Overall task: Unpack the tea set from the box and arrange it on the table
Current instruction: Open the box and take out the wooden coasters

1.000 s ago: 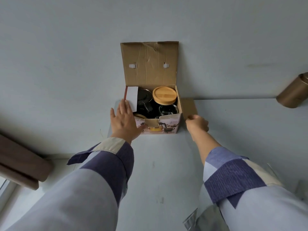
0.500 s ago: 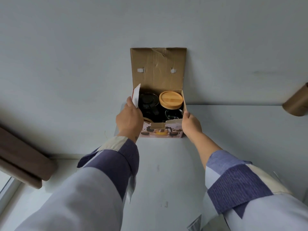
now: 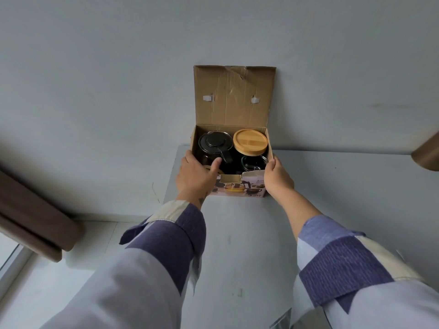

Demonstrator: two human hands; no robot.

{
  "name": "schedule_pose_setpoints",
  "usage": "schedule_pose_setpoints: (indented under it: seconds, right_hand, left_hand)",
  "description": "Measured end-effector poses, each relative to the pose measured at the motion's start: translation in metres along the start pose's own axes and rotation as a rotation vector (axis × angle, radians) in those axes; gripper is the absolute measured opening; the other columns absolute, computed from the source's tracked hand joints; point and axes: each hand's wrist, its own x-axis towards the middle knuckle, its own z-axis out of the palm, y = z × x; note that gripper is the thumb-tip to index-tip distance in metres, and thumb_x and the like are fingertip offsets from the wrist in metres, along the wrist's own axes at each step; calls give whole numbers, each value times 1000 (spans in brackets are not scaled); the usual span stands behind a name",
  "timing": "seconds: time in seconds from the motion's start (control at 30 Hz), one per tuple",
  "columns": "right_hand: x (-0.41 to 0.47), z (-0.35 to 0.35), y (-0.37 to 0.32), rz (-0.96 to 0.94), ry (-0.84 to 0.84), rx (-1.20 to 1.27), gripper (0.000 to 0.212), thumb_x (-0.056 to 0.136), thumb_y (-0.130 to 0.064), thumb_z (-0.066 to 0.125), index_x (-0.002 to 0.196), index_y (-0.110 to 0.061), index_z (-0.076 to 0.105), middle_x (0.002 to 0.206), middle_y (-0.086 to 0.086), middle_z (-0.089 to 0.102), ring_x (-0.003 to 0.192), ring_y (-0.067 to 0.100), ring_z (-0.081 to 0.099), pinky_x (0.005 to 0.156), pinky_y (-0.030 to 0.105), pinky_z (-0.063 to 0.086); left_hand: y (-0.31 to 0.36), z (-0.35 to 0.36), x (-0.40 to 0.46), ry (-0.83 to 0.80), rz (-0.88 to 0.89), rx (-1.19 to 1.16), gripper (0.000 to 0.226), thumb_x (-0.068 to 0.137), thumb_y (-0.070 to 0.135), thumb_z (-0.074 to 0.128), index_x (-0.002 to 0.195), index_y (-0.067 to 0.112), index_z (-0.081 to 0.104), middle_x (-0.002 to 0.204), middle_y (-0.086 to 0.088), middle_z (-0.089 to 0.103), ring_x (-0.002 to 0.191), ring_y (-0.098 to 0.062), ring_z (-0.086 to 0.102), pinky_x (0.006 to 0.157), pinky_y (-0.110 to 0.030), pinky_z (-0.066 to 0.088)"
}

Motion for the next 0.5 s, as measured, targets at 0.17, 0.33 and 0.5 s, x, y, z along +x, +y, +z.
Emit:
schedule_pose_setpoints:
  seconds: [0.17,0.33,0.5]
  right_hand:
    - [2,-2,0,-16,-16,2,46,103,-31,17,146,-19,29,138,13,50,120,36,51,95,40,41]
    - [21,-18,-22,-266,189,-162,47,95,-35,43,140,-22,38,144,2,43,127,30,40,99,43,39]
    - [47,-17,-46,-375,-11,-413,65,80,-68,47,135,-32,41,138,-1,48,123,26,34,94,40,37]
  left_hand:
    - [-6,-5,0,-60,36,79,107,66,77,59,142,10,23,135,-8,47,121,-27,51,95,-47,47]
    - [-5,-4,1,-52,31,120,107,66,77,58,141,9,24,136,-9,47,119,-28,53,93,-47,49]
    - [-4,-3,1,-30,22,60,101,66,72,64,138,10,28,132,-9,50,116,-27,54,88,-41,52]
